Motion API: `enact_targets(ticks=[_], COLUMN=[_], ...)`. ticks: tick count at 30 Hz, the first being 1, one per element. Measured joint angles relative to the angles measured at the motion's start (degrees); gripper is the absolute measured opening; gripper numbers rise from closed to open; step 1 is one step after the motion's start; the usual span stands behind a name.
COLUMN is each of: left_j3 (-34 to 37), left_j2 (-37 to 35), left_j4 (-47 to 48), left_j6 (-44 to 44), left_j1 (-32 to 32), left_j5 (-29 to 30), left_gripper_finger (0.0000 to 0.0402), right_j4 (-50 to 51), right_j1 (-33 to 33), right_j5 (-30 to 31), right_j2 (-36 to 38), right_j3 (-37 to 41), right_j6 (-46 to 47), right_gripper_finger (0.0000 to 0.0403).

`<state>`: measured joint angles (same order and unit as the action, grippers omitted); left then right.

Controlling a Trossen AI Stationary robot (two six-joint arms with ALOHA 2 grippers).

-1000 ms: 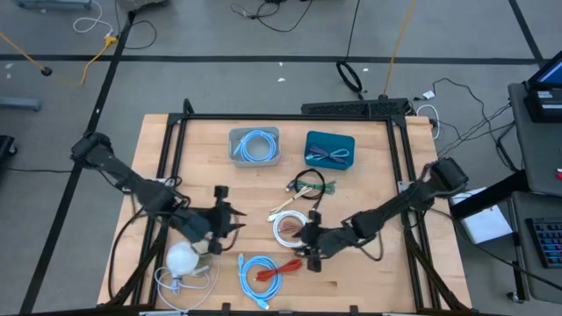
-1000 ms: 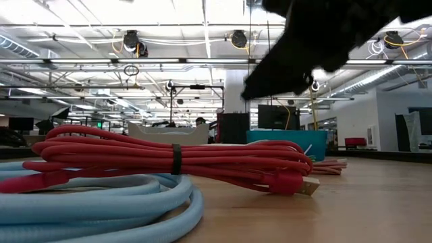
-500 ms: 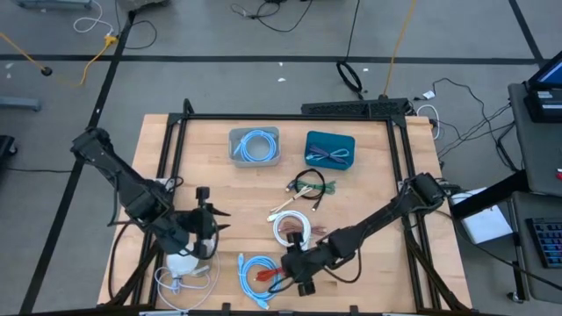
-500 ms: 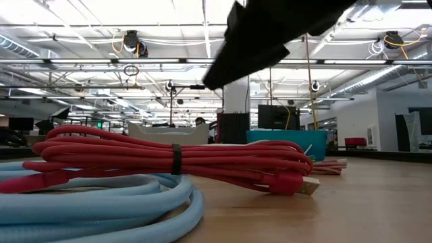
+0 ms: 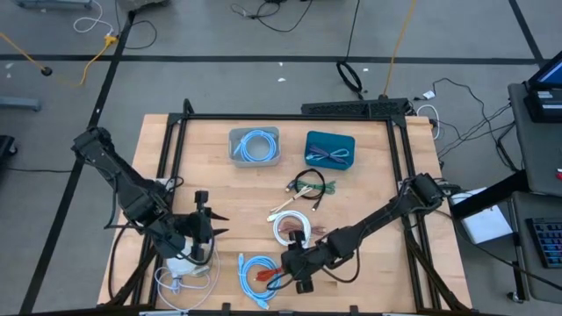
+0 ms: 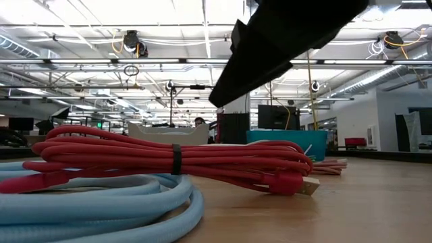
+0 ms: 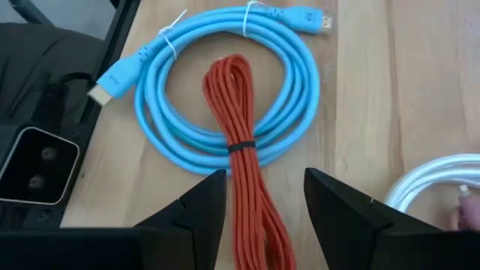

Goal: Pick & Place USB Port
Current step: Move the red charger cable to the bottom center of the table

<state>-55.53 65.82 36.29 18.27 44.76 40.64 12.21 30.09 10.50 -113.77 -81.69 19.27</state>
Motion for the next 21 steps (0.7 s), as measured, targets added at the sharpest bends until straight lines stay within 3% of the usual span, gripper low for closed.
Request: enact_targets(ticks=[15, 21], left_j3=[0.02, 0.02], left_j2=[0.0, 0.0], left_j4=[-0.05, -0.02], left_j6=[-0.1, -0.13], left_j1=[-0.04, -0.04], left_j5=[0.39, 0.35], left_gripper_finger=[0.0129, 0.0129], right_j4=[-5.15, -5.84], right_j1=[-1.27, -1.27], right_j5=[-4.78, -4.69], right_j2=[-5.23, -5.19], right_j3=[0.33, 1.78], right_j6=[-0.13, 0.79], right_gripper_finger=[0.017, 0.014])
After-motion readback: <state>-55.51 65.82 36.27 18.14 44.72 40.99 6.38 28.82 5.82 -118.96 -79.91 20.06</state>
